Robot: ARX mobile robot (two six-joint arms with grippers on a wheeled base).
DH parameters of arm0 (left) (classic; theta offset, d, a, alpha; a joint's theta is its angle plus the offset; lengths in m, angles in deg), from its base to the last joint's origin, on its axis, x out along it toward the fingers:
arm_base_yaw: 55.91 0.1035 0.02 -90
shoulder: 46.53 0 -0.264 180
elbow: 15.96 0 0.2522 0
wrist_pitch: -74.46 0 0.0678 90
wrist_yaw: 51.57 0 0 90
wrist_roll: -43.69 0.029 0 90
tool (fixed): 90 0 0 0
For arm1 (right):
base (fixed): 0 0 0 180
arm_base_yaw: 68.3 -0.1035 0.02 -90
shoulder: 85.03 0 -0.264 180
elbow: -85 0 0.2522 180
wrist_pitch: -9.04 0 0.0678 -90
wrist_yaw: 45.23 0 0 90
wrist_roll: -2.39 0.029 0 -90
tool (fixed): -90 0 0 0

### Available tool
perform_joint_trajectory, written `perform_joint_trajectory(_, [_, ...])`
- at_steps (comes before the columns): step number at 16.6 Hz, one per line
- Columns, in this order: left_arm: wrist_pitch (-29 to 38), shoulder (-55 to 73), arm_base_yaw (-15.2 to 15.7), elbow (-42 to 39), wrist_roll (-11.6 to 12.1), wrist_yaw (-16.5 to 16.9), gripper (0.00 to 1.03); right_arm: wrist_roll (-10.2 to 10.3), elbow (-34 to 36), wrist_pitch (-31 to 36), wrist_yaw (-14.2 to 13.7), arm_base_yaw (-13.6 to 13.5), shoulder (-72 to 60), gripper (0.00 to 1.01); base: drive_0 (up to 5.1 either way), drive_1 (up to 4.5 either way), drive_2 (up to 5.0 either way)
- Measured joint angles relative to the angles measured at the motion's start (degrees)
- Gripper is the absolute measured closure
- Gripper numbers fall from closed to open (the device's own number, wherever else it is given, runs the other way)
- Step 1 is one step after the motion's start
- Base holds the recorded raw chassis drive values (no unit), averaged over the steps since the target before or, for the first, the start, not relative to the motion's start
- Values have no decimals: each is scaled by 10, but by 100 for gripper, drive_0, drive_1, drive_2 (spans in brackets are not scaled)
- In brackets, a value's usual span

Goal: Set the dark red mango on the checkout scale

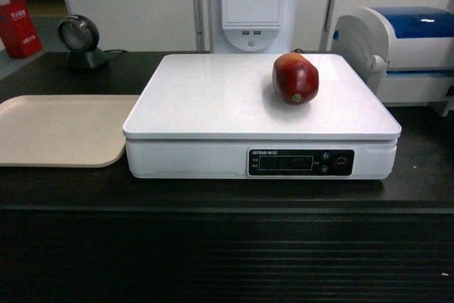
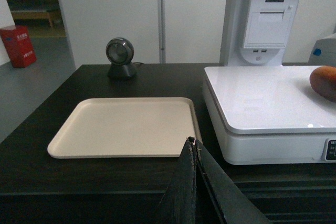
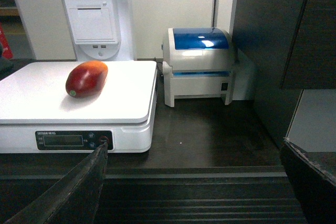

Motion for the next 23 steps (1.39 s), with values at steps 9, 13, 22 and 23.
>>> perform_joint_trajectory(9, [-141, -135, 0, 4, 0, -1, 101, 0, 0, 1, 0, 0, 0, 3, 0, 0, 0])
perform_joint_trajectory(13, [-144, -136, 0, 0, 0, 0, 101, 0, 0, 0, 0, 0, 0, 3, 0, 0, 0])
perform_joint_trajectory(22, [-144, -136, 0, 0, 0, 0, 4, 0, 0, 0, 0, 0, 0, 3, 0, 0, 0])
perform_joint_trajectory(23, [-144, -136, 0, 0, 1, 0, 3, 0, 0, 0, 0, 0, 0, 3, 0, 0, 0])
